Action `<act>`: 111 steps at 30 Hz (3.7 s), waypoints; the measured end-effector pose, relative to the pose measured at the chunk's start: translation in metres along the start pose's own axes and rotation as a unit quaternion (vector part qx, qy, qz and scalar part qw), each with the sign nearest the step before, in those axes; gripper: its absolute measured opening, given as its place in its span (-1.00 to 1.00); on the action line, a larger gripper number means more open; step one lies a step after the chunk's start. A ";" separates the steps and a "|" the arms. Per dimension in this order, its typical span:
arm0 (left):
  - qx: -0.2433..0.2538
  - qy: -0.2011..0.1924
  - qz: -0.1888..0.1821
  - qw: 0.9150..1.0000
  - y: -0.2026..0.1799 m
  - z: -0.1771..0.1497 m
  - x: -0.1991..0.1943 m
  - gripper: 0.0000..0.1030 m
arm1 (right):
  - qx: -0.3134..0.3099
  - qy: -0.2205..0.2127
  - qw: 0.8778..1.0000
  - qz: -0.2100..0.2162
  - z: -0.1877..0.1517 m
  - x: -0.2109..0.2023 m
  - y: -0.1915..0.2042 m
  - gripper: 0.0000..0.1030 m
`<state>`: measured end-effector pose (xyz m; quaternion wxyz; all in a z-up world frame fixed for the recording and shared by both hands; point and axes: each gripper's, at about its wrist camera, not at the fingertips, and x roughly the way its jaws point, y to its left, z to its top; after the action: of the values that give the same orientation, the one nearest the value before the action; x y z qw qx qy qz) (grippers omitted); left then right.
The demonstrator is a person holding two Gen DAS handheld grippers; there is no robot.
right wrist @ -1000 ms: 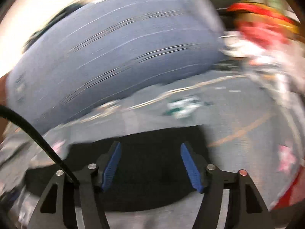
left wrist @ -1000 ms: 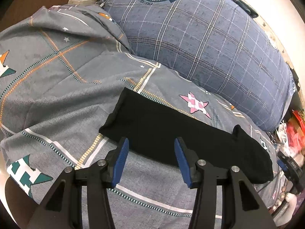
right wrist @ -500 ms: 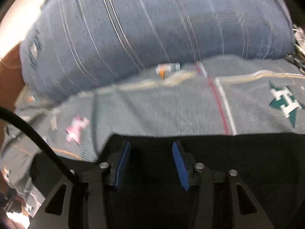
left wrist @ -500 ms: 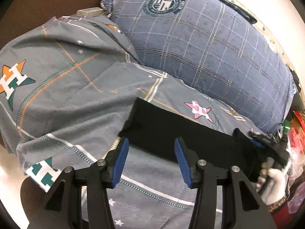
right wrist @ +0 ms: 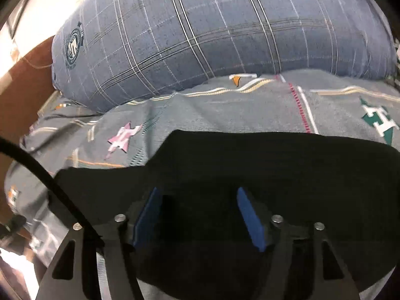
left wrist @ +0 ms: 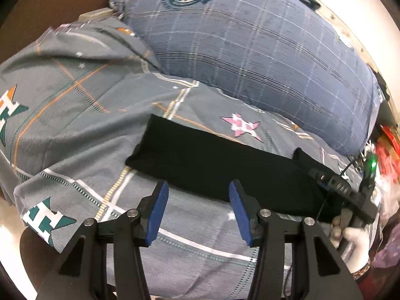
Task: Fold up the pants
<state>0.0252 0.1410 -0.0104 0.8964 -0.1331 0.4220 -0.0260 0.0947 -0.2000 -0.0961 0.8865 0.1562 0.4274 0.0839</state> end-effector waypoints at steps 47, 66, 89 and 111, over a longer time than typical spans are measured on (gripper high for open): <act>-0.111 0.056 -0.139 0.983 0.023 0.030 0.054 0.18 | 0.055 -0.091 0.994 0.001 0.007 -0.115 -0.039 0.42; -0.206 0.005 -0.075 0.976 0.165 -0.007 0.001 0.18 | -0.185 0.148 0.961 0.143 0.007 0.102 0.285 0.46; -0.165 0.030 -0.136 0.976 0.142 0.009 0.050 0.07 | -0.281 0.237 0.928 0.065 0.025 0.152 0.341 0.46; -0.114 0.052 -0.151 0.981 0.115 0.035 0.090 0.07 | -0.251 0.236 0.936 0.078 0.041 0.165 0.318 -0.42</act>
<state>0.1017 0.2451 -0.0865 0.8378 -0.2950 0.4435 -0.1202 0.2240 0.1359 -0.0824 0.7611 -0.0628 0.5758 0.2919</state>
